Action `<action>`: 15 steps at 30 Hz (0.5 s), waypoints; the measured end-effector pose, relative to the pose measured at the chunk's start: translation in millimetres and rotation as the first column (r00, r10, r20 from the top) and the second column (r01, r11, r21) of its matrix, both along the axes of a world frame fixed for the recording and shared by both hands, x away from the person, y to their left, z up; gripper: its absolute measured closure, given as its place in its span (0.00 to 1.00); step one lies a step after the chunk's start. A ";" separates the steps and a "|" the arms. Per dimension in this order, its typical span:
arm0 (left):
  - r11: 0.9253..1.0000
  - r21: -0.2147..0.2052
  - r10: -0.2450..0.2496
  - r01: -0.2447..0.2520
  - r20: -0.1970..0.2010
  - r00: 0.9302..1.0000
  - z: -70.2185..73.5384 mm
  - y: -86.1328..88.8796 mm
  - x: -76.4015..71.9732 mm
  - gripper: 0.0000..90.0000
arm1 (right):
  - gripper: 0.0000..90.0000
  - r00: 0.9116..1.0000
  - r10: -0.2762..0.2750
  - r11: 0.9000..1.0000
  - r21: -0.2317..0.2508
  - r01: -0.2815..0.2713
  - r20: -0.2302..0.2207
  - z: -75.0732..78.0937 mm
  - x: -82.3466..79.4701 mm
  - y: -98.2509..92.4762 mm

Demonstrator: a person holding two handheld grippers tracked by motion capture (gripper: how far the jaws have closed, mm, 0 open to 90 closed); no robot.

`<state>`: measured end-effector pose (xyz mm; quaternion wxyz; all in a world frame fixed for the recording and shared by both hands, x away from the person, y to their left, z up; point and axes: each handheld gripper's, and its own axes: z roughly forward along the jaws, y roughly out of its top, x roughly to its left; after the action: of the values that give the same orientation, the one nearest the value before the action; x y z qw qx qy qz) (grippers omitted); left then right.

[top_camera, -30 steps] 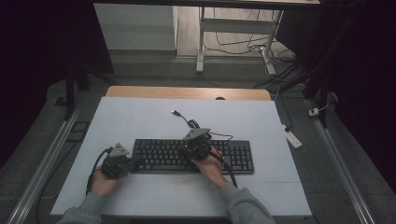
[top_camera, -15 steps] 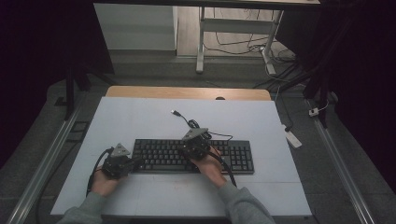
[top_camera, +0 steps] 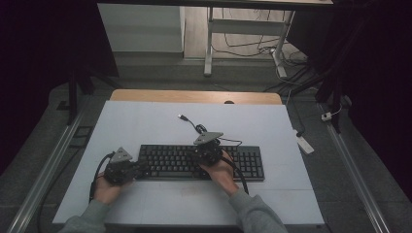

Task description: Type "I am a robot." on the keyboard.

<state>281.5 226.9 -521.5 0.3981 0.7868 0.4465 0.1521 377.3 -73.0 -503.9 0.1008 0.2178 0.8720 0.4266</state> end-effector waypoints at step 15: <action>0.996 -0.068 0.057 -0.055 0.019 0.998 7.1 8.4 -2.0 0.52 | 0.61 0.999 -0.050 0.998 0.048 0.050 -0.008 8.9 -7.6 -35.8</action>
<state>279.5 235.3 -514.3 0.4247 0.7584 0.4691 0.1563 369.7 -108.8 -495.0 0.1034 0.2432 0.8560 0.4444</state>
